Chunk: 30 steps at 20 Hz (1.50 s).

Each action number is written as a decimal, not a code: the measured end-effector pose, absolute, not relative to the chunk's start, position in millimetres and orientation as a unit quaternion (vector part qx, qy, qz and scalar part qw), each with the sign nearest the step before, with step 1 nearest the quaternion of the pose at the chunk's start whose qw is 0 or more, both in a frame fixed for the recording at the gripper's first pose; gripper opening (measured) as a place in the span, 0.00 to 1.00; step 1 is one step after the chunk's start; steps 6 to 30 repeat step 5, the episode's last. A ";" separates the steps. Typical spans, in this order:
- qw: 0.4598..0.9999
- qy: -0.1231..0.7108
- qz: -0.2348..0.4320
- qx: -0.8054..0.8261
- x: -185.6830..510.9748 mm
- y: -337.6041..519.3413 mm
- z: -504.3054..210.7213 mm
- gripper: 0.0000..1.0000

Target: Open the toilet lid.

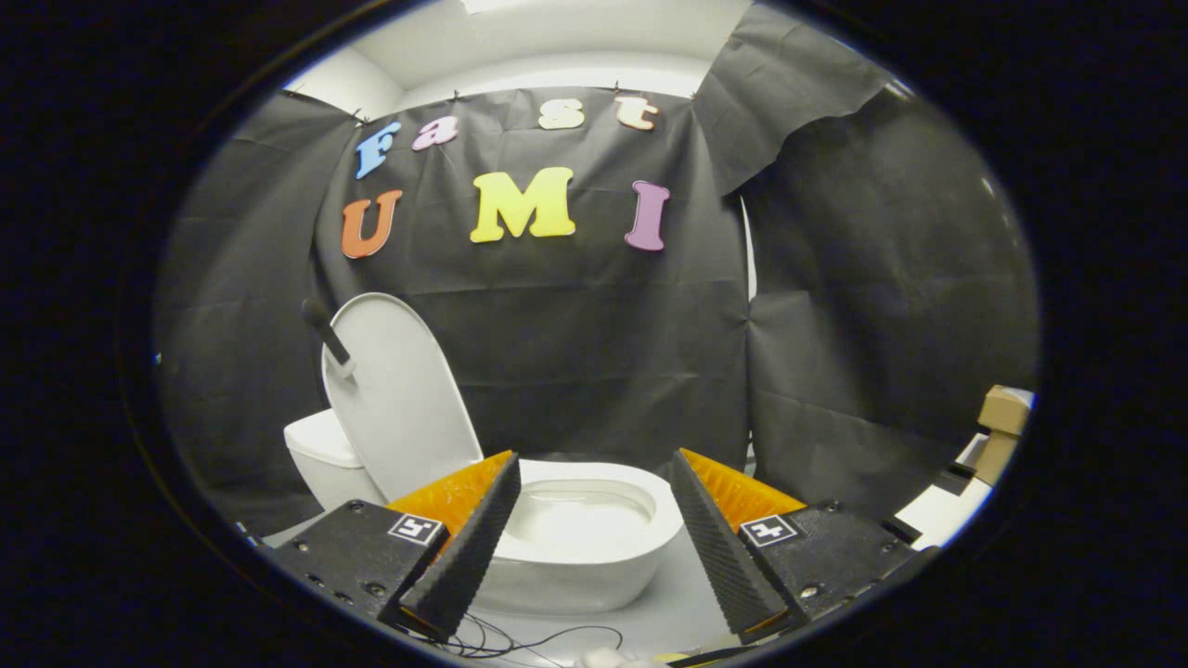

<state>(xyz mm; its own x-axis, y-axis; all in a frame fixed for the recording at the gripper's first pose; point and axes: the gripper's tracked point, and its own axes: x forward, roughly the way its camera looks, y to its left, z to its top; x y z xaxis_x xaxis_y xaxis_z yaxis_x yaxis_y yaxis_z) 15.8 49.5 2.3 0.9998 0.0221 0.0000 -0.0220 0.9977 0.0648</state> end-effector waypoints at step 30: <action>0.999 0.007 0.010 0.032 14.9 42.5 -6.0 1.00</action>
